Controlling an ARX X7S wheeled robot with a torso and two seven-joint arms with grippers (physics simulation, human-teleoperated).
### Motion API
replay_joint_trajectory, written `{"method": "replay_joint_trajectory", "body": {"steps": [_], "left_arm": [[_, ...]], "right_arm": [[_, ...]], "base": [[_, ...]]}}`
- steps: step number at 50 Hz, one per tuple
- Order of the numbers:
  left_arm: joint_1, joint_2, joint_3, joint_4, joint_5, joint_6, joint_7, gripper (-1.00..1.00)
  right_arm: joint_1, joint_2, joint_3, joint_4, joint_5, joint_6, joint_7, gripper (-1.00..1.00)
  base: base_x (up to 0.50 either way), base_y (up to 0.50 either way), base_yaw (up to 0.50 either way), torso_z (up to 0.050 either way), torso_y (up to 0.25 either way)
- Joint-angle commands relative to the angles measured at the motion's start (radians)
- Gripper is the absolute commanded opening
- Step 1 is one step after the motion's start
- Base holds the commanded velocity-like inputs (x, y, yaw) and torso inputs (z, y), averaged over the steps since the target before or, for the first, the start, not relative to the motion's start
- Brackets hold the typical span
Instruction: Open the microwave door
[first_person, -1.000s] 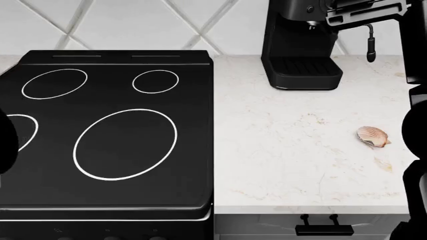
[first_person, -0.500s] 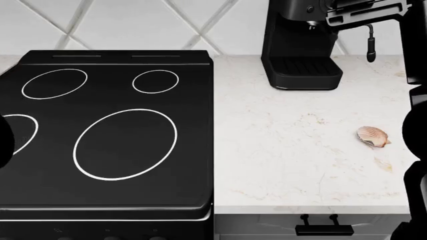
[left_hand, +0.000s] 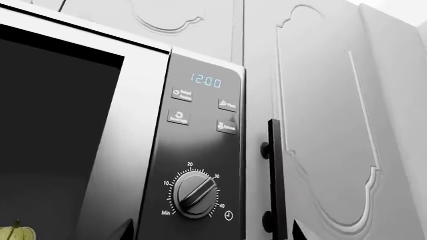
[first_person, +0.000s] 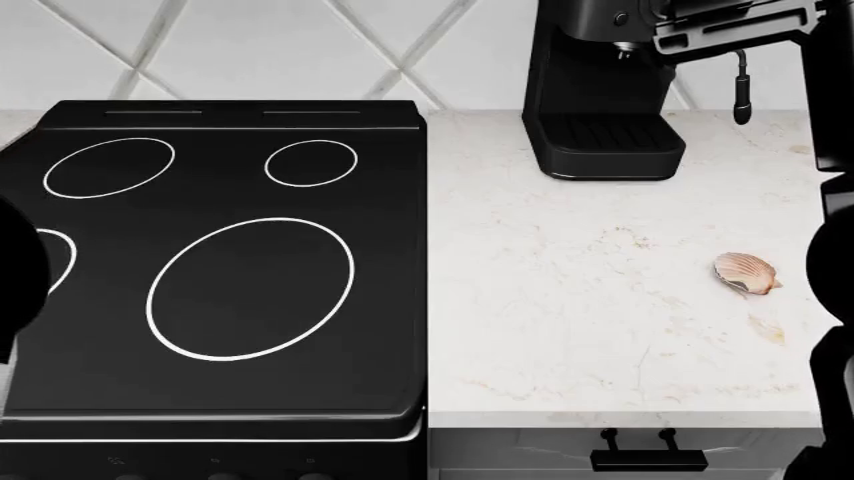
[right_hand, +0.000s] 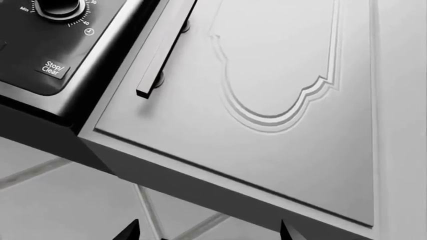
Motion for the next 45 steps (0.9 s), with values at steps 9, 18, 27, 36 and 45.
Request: {"method": "replay_joint_trajectory", "body": {"steps": [9, 18, 27, 36, 45], "left_arm": [[-0.066, 0.041, 0.231, -0.409, 0.345, 0.371, 0.085, 1.00], [-0.079, 0.045, 0.321, -0.598, 0.503, 0.579, 0.096, 1.00], [-0.047, 0.049, 0.365, -0.723, 0.606, 0.749, 0.065, 1.00], [-0.020, 0.001, 0.378, -0.724, 0.642, 0.770, 0.045, 1.00], [-0.056, -0.093, 0.366, -0.705, 0.649, 0.707, 0.050, 1.00]], "right_arm": [[0.007, 0.004, 0.003, -0.018, 0.010, 0.022, 0.003, 1.00], [0.011, 0.004, -0.002, -0.016, 0.010, 0.022, 0.005, 1.00], [0.006, 0.002, -0.006, -0.010, 0.010, 0.012, 0.008, 1.00], [0.007, 0.002, -0.005, -0.012, 0.014, 0.015, 0.010, 1.00], [0.011, -0.001, -0.012, -0.001, 0.015, 0.007, 0.010, 1.00]], "base": [[0.00, 0.00, 0.00, 0.000, 0.000], [0.00, 0.00, 0.00, 0.000, 0.000], [0.00, 0.00, 0.00, 0.000, 0.000], [0.00, 0.00, 0.00, 0.000, 0.000], [0.00, 0.00, 0.00, 0.000, 0.000]]}}
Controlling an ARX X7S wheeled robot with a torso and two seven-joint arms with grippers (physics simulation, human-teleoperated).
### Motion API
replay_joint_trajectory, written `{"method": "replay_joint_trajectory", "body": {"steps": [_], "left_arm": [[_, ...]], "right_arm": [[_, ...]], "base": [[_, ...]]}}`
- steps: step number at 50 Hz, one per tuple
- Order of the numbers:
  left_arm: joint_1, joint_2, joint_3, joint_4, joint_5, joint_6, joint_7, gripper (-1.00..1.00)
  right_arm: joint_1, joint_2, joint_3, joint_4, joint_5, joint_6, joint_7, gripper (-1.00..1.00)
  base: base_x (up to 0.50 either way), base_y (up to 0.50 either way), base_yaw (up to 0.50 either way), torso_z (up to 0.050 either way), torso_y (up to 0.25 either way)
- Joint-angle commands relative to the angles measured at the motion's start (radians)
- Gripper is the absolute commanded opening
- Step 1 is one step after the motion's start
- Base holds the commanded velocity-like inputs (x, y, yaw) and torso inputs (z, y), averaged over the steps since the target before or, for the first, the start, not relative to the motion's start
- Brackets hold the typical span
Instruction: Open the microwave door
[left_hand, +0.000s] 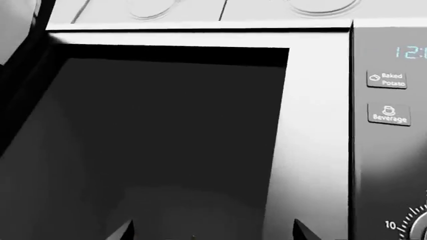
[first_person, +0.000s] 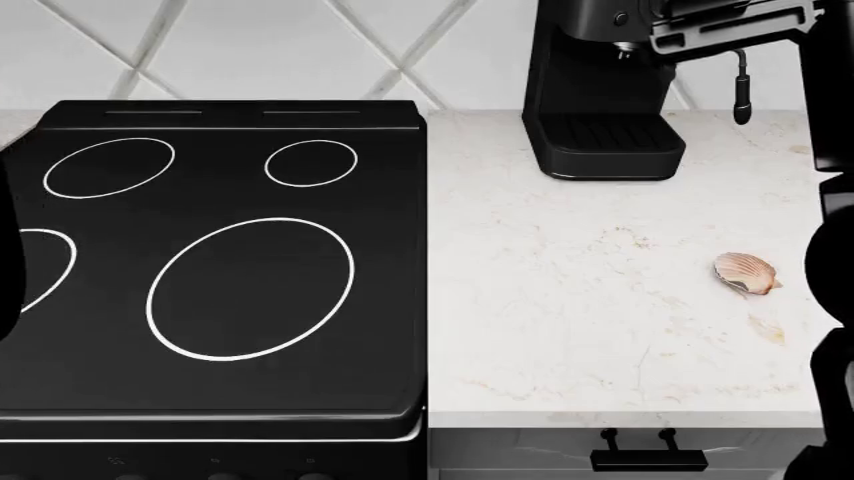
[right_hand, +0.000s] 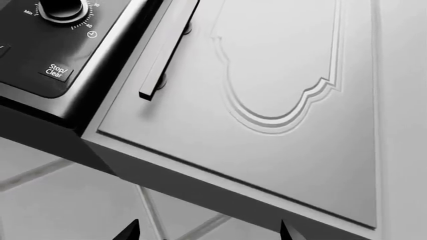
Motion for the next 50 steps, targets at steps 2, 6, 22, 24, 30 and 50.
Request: {"method": "replay_joint_trajectory", "body": {"steps": [2, 6, 22, 24, 30, 50], "left_arm": [[-0.027, -0.093, 0.009, -0.029, 0.049, -0.005, -0.001, 1.00], [-0.048, -0.124, 0.004, -0.063, 0.060, -0.004, 0.001, 1.00], [-0.010, -0.162, 0.003, -0.159, 0.105, 0.077, -0.031, 1.00], [-0.005, -0.171, 0.002, -0.152, 0.106, 0.074, -0.033, 1.00], [-0.024, -0.217, 0.002, -0.149, 0.112, 0.048, -0.017, 1.00], [-0.058, -0.292, 0.017, -0.189, 0.153, 0.047, -0.007, 1.00]], "right_arm": [[0.003, -0.003, -0.006, 0.008, 0.003, -0.005, 0.002, 1.00], [0.008, -0.003, -0.007, 0.003, 0.005, 0.002, 0.002, 1.00], [0.016, -0.002, -0.014, -0.005, 0.009, 0.016, 0.006, 1.00], [0.017, -0.001, -0.015, -0.005, 0.009, 0.016, 0.006, 1.00], [0.016, 0.000, -0.014, -0.003, 0.010, 0.013, 0.007, 1.00], [0.018, -0.002, -0.027, 0.011, 0.010, 0.001, 0.010, 1.00]], "base": [[0.00, 0.00, 0.00, 0.000, 0.000], [0.00, 0.00, 0.00, 0.000, 0.000], [0.00, 0.00, 0.00, 0.000, 0.000], [0.00, 0.00, 0.00, 0.000, 0.000], [0.00, 0.00, 0.00, 0.000, 0.000], [0.00, 0.00, 0.00, 0.000, 0.000]]}}
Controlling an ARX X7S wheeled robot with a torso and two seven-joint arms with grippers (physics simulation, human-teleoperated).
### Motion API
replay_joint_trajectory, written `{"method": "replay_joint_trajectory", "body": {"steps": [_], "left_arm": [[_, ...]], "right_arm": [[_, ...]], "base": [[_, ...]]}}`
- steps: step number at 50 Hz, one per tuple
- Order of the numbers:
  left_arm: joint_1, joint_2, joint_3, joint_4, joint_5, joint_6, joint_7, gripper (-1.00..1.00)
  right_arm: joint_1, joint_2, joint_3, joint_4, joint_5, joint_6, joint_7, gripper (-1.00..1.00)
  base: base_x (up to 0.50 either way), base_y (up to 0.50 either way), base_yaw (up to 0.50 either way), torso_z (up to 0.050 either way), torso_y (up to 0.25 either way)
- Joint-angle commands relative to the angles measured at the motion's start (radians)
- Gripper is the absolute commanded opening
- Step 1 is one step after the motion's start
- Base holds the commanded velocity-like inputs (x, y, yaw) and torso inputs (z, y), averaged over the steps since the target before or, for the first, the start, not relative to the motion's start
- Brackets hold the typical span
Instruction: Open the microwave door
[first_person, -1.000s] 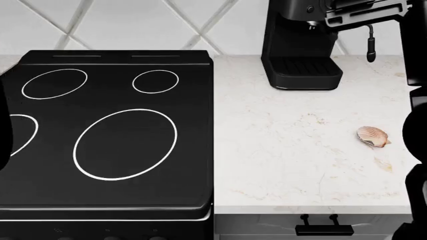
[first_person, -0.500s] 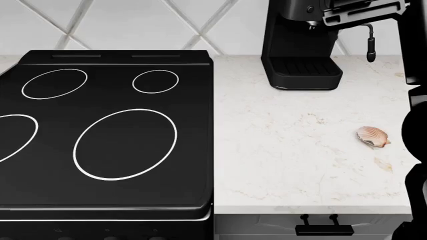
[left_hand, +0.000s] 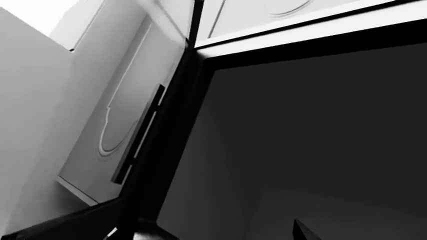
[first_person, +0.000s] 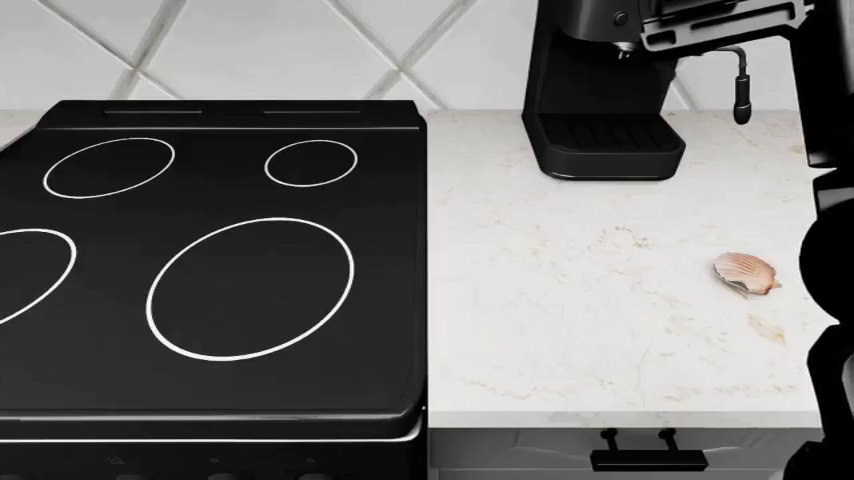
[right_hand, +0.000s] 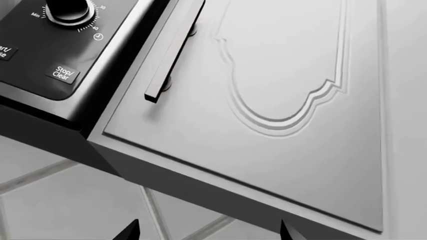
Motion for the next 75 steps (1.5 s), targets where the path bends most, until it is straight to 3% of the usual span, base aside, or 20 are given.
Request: {"method": "replay_joint_trajectory", "body": {"steps": [1, 13, 42, 60, 75], "left_arm": [[-0.010, -0.041, 0.007, -0.023, 0.023, 0.004, 0.000, 1.00], [-0.028, -0.073, 0.035, -0.111, 0.067, 0.032, 0.005, 1.00], [-0.202, -0.162, 0.184, -0.613, 0.261, 0.242, 0.021, 1.00], [-0.226, -0.277, 0.288, -0.618, 0.317, 0.201, 0.011, 1.00], [-0.346, -0.331, 0.372, -0.617, 0.364, 0.176, 0.008, 1.00]], "right_arm": [[-0.001, -0.002, -0.008, 0.012, -0.001, -0.012, 0.002, 1.00], [-0.005, -0.002, -0.006, 0.013, 0.003, -0.018, 0.004, 1.00], [0.028, 0.004, -0.024, 0.000, 0.007, 0.013, 0.008, 1.00], [0.032, 0.004, -0.043, 0.019, -0.001, 0.000, 0.014, 1.00], [0.058, -0.003, -0.060, 0.022, 0.001, 0.012, 0.014, 1.00]], "base": [[0.00, 0.00, 0.00, 0.000, 0.000], [0.00, 0.00, 0.00, 0.000, 0.000], [0.00, 0.00, 0.00, 0.000, 0.000], [0.00, 0.00, 0.00, 0.000, 0.000], [0.00, 0.00, 0.00, 0.000, 0.000]]}}
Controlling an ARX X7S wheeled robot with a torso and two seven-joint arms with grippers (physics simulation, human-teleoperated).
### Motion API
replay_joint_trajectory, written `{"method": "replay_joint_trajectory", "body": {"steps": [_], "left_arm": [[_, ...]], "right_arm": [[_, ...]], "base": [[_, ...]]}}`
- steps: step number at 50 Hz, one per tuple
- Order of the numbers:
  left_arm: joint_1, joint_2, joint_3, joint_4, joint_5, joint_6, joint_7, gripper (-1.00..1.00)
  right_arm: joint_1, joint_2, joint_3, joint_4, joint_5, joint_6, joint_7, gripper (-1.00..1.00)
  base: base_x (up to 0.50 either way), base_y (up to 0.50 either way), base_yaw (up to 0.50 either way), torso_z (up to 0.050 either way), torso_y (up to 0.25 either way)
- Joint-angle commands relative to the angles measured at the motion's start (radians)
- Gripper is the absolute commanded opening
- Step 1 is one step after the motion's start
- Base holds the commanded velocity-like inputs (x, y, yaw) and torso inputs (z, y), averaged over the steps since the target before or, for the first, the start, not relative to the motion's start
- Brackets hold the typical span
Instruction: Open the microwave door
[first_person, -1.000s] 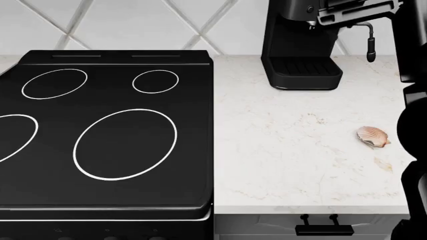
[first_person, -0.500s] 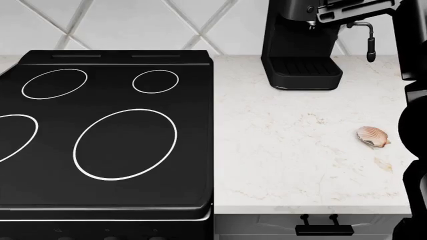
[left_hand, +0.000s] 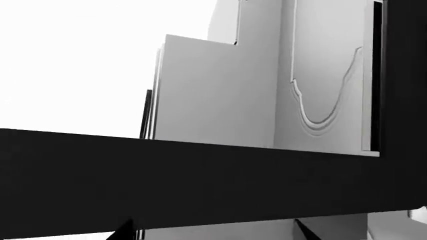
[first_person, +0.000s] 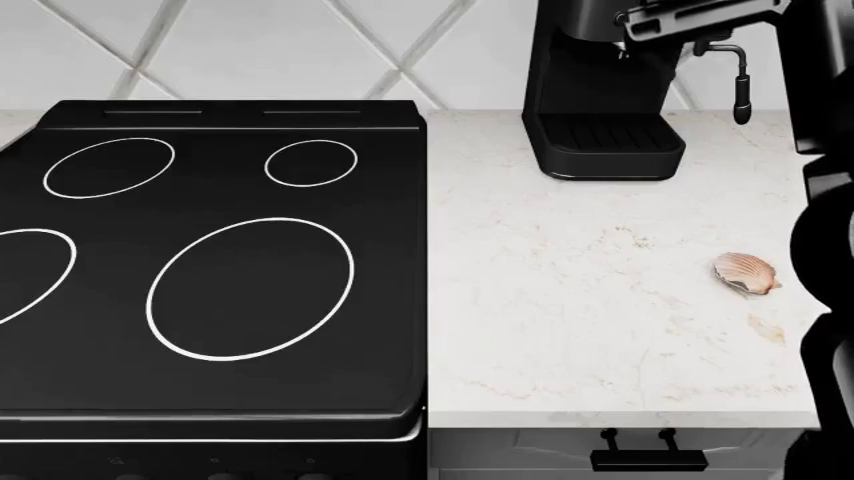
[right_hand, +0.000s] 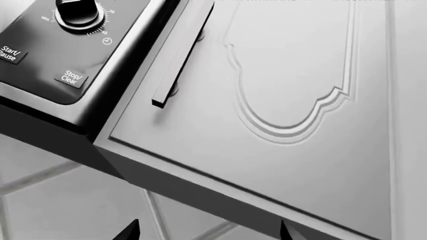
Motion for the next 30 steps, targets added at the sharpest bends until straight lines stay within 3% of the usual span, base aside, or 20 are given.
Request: {"method": "replay_joint_trajectory", "body": {"steps": [1, 5, 14, 30], "left_arm": [[-0.095, -0.037, 0.066, -0.006, 0.043, -0.016, -0.002, 1.00], [-0.109, -0.057, -0.015, 0.078, 0.157, -0.069, 0.033, 1.00], [-0.109, -0.087, -0.405, 0.199, 0.627, -0.093, 0.207, 1.00], [-0.109, -0.163, -0.499, 0.327, 0.827, -0.113, 0.306, 1.00]], "right_arm": [[0.015, -0.006, -0.015, 0.008, 0.000, 0.000, 0.001, 1.00], [0.015, -0.012, -0.021, 0.015, 0.000, -0.009, 0.002, 1.00], [0.025, -0.021, -0.028, 0.028, 0.003, -0.021, 0.001, 1.00], [0.035, -0.032, -0.041, 0.041, 0.004, -0.038, 0.004, 1.00]], "base": [[0.00, 0.00, 0.00, 0.000, 0.000], [0.00, 0.00, 0.00, 0.000, 0.002], [0.00, 0.00, 0.00, 0.000, 0.000], [0.00, 0.00, 0.00, 0.000, 0.000]]}}
